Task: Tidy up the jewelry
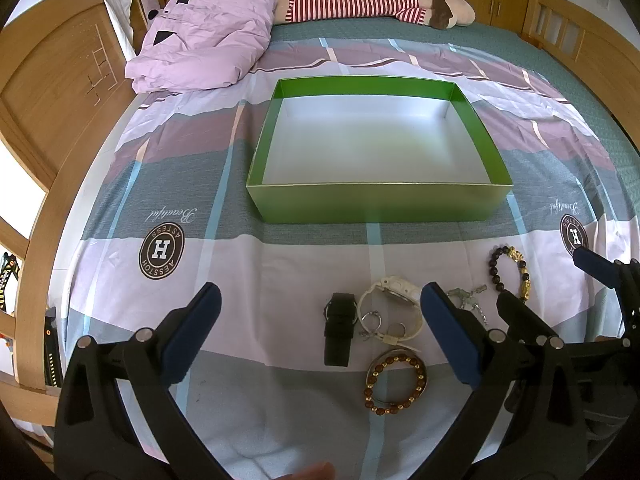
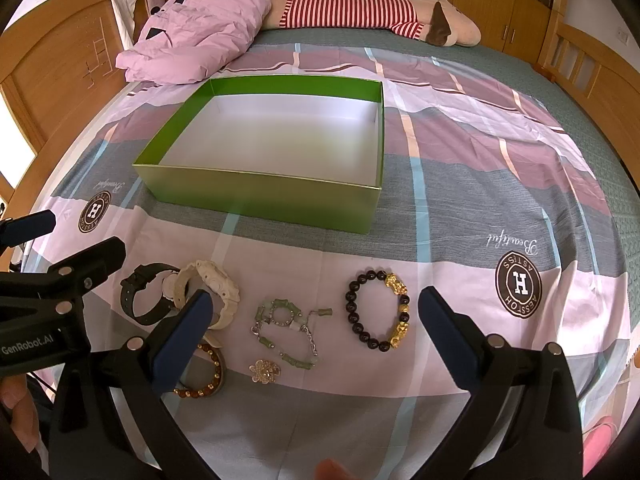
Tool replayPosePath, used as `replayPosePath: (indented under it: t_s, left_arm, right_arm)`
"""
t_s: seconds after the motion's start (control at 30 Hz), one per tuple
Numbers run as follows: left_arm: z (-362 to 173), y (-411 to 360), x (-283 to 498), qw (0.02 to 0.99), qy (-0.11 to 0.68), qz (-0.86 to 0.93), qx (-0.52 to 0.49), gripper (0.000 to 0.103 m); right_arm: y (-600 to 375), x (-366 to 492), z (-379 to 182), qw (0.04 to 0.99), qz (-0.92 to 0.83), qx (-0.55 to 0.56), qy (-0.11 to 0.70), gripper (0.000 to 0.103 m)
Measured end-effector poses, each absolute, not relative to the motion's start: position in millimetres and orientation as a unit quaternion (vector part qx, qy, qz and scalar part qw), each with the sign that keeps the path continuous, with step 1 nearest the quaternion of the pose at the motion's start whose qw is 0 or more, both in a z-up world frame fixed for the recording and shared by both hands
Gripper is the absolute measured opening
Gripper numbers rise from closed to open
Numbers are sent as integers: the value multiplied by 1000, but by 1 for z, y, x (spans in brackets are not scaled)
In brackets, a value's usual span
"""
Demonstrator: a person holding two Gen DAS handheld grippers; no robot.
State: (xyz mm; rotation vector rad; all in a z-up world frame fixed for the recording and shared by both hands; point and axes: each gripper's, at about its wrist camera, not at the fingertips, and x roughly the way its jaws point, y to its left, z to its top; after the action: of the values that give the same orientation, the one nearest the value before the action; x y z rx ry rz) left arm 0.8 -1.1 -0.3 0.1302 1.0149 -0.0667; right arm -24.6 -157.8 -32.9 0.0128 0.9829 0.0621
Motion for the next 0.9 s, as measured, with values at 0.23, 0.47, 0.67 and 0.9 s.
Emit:
replayPosePath:
  t_s: [0.23, 0.47, 0.67, 0.9]
  left_arm:
    - [-2, 1, -1, 871, 486, -32, 63, 101]
    - [-2, 0, -1, 871, 486, -31, 63, 101]
    - [-3, 1, -1, 870, 487, -31, 64, 101]
    - [-11, 6, 0, 864, 498, -55, 46, 101]
  right_arm:
    - [-158, -25, -33, 881, 30, 6, 472, 102]
    - [-158, -24, -33, 881, 30, 6, 472, 102]
    - [-158, -24, -33, 881, 30, 6, 472, 102]
    - [-156, -22, -40, 878, 17, -18, 478, 102]
